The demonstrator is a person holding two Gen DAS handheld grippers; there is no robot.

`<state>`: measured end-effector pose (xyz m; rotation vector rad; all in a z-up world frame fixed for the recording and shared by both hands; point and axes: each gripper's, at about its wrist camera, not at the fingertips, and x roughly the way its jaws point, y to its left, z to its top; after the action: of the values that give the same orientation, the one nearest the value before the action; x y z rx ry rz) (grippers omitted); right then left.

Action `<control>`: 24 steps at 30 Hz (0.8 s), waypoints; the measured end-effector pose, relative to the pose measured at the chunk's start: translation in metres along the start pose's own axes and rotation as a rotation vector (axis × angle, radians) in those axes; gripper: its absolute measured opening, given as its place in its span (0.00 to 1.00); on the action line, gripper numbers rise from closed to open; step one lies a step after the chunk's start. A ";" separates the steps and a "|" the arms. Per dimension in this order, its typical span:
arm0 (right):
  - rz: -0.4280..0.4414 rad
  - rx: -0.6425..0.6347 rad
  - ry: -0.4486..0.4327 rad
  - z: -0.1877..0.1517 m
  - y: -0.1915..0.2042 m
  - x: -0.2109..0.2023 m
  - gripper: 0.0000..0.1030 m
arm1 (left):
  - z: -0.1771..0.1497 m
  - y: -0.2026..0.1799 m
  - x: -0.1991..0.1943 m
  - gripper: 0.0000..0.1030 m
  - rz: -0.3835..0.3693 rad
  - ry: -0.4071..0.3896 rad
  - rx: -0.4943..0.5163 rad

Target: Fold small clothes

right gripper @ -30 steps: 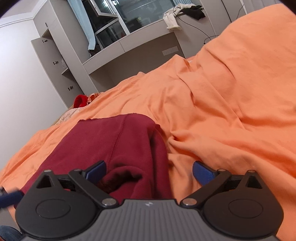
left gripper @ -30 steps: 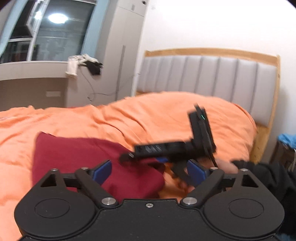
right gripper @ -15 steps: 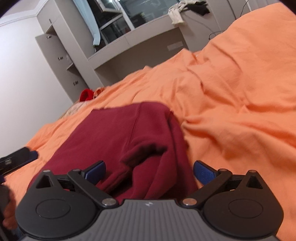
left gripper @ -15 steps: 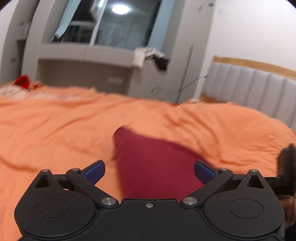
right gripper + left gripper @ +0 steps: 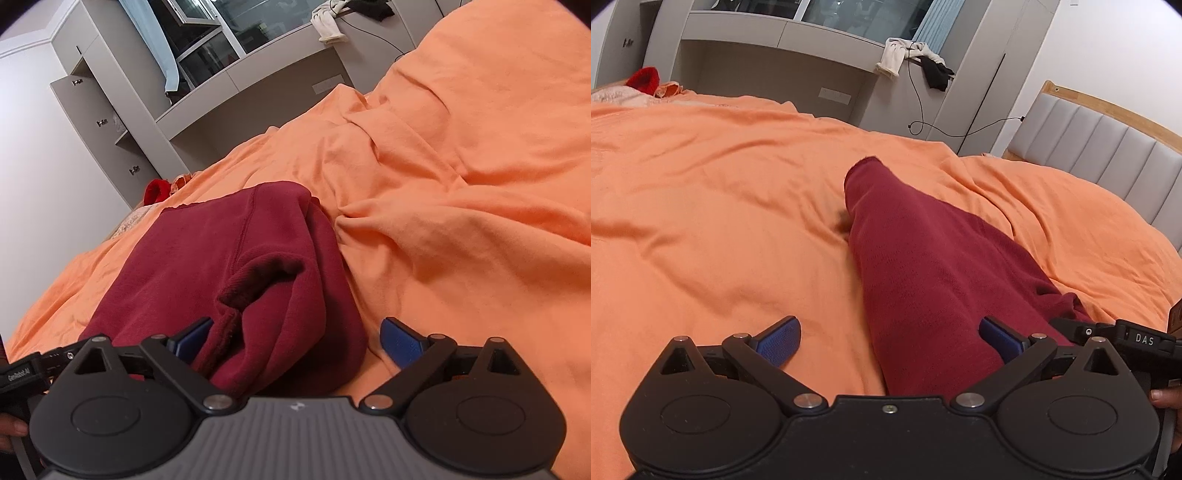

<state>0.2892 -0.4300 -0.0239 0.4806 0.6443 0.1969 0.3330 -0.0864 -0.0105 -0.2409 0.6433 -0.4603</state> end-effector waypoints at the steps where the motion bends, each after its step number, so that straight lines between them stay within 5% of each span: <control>1: 0.005 0.006 -0.003 -0.001 -0.002 0.001 0.99 | -0.001 0.000 0.001 1.00 0.000 -0.002 0.004; 13: 0.033 0.050 0.006 0.002 -0.005 0.004 1.00 | -0.003 -0.001 0.003 1.00 -0.001 -0.010 0.005; 20: 0.130 0.284 -0.012 0.016 -0.027 0.003 1.00 | -0.003 -0.002 0.003 1.00 -0.003 -0.012 0.006; 22: 0.139 0.324 -0.026 0.017 -0.032 0.005 0.96 | -0.004 -0.002 0.003 1.00 -0.002 -0.012 0.006; 24: 0.100 0.325 -0.020 0.017 -0.033 0.009 0.81 | -0.003 -0.001 0.003 1.00 -0.003 -0.011 0.006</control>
<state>0.3073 -0.4618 -0.0327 0.8277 0.6358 0.1822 0.3327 -0.0894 -0.0143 -0.2391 0.6306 -0.4633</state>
